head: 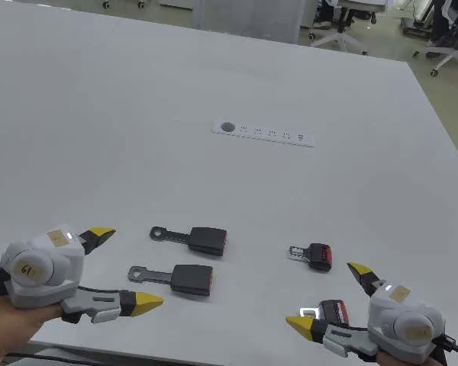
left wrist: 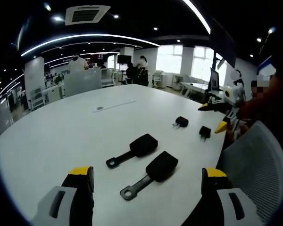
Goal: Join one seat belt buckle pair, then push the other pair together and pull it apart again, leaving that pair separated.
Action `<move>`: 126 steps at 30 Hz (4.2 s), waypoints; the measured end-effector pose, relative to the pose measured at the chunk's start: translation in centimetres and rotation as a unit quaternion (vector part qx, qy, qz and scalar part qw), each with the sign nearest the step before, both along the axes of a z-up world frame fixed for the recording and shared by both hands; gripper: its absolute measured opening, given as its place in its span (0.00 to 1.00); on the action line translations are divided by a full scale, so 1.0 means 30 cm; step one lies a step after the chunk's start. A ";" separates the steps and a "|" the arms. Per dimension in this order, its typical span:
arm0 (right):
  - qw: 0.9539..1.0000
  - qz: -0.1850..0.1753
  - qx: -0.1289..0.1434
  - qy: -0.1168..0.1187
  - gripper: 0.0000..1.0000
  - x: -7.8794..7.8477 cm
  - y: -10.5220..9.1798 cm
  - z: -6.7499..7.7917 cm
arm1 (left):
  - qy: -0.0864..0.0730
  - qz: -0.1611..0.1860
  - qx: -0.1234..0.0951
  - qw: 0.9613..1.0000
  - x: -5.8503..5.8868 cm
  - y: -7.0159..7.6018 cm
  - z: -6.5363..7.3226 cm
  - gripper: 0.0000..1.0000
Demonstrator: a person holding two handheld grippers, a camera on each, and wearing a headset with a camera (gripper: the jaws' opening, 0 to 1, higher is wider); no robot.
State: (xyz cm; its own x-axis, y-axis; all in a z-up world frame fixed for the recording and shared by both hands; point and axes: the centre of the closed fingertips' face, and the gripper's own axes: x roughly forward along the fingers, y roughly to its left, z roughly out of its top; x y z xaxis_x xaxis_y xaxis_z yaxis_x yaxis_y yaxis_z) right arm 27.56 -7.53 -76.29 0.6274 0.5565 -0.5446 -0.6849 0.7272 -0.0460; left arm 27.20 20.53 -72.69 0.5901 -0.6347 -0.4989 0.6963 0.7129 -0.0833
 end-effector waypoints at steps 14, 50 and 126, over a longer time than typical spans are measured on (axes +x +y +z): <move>1.000 0.001 0.001 0.000 0.97 -0.009 -0.001 0.002 | 0.000 0.000 0.000 1.000 -0.012 0.001 0.001 0.98; 1.000 0.003 0.001 -0.002 0.97 -0.026 -0.021 0.007 | -0.005 -0.008 0.008 1.000 -0.032 -0.022 0.013 0.97; 0.990 0.113 -0.042 0.078 0.89 -0.040 -0.055 -0.133 | 0.028 -0.110 0.060 0.992 0.022 -0.111 -0.123 0.92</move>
